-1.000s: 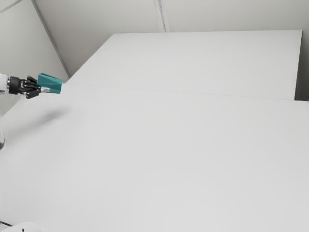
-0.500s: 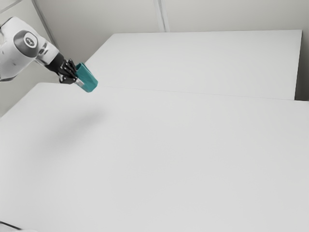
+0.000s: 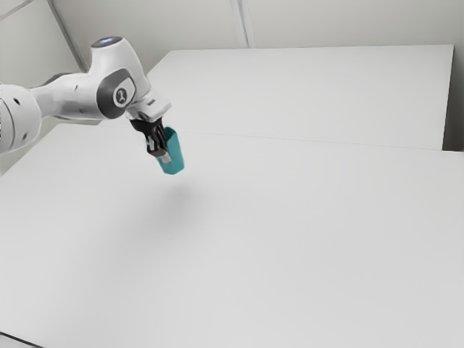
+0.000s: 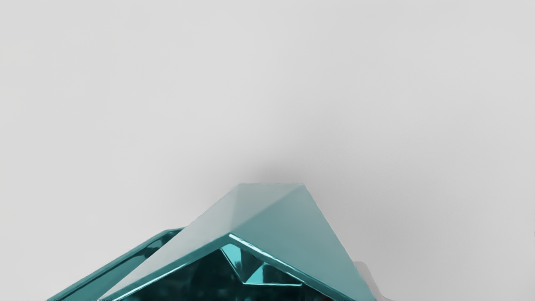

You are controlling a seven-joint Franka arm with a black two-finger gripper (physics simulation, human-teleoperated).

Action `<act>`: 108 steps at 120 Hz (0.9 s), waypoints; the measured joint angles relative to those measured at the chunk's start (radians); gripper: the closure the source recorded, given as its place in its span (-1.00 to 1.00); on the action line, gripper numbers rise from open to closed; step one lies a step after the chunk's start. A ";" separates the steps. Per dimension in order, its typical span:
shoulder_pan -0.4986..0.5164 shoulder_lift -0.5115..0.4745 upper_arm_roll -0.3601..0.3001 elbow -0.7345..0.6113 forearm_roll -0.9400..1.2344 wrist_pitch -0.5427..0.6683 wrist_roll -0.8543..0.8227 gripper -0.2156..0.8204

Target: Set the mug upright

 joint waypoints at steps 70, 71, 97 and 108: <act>0.020 -0.183 -0.071 -0.427 0.120 0.320 -0.407 0.90; 0.019 -0.183 -0.071 -0.430 0.120 0.324 -0.410 0.90; 0.018 -0.180 -0.070 -0.468 0.132 0.398 -0.486 0.89; 0.020 -0.178 -0.070 -0.483 0.134 0.419 -0.511 0.90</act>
